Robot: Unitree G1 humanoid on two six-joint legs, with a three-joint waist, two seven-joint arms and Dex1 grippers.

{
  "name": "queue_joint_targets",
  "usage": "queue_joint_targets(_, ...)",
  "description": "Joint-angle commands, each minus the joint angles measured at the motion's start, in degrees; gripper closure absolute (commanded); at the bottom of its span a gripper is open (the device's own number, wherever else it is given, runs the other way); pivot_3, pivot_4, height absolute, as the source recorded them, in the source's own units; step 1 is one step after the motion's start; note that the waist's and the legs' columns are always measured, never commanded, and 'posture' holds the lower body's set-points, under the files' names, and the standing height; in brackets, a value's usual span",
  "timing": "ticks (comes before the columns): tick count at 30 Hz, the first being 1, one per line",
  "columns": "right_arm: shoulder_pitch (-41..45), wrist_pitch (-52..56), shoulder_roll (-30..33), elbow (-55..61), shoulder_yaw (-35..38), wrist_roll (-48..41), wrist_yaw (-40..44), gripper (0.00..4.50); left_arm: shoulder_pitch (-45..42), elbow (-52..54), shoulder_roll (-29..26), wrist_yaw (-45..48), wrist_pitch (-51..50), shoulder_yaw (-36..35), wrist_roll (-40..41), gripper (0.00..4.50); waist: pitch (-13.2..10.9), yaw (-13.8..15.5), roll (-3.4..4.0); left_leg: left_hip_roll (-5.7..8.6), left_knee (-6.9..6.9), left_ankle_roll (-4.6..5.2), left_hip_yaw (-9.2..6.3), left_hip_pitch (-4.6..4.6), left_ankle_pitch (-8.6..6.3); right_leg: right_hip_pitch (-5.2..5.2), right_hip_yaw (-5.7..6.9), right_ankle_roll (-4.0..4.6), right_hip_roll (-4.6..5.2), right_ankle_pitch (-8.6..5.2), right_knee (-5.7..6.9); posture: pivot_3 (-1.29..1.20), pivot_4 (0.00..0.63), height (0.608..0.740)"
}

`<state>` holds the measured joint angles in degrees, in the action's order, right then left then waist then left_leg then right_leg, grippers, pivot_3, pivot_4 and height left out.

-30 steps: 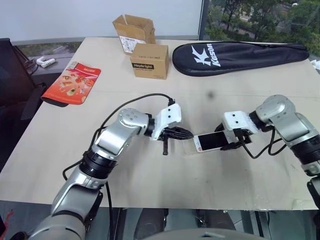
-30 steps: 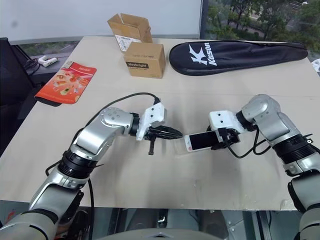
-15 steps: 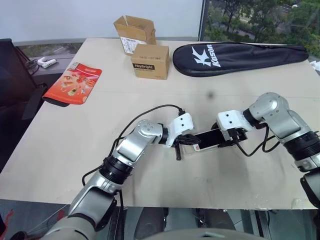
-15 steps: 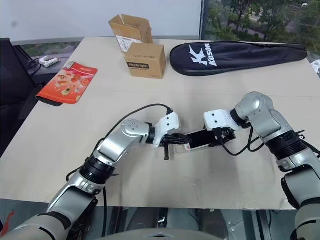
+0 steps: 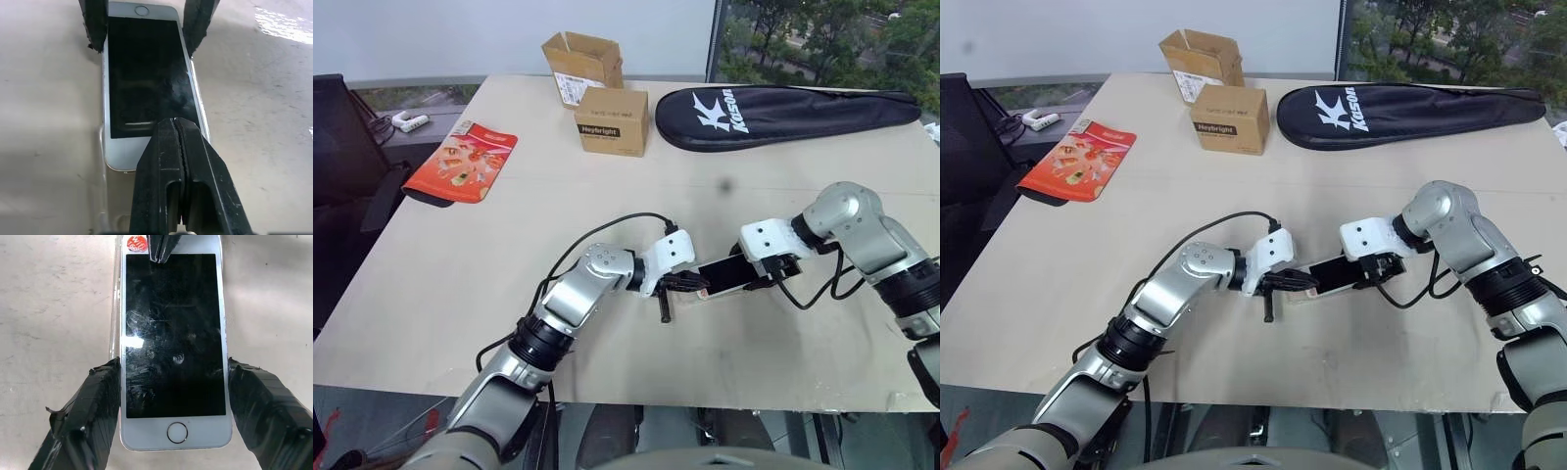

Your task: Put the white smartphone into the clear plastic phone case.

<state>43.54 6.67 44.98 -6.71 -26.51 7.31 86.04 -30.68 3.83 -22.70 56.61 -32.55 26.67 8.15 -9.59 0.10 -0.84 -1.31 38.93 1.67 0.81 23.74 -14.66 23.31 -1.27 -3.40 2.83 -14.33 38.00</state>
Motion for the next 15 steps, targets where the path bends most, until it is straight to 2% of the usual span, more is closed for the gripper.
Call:
queue_joint_targets(1, -2.5, 2.4, 2.0, 4.7, -0.8, 0.1, 2.8, 1.56, 2.0, -1.4, -0.8, -0.4, -2.6, 2.3, -1.5, 4.5, 0.0, 0.3, 0.02, 0.0, 0.0, 0.0, 0.0, 0.0, 0.0, 0.0, 0.0, 0.0, 0.0, 0.0, 0.0, 0.0, 0.15, 0.732)
queue_joint_targets(15, -7.4, 10.5, 2.6, 10.4, -0.9, 2.9, 0.1, 1.56, 1.3, -8.4, 1.4, -4.5, -3.4, 2.3, -3.5, 4.5, 0.4, 0.9, 0.0, 0.03, 0.18, 0.01, -0.03, -0.12, -0.01, -0.41, 0.37, 0.01, 0.02, -0.02, -0.11, 0.0, 0.15, 0.732)
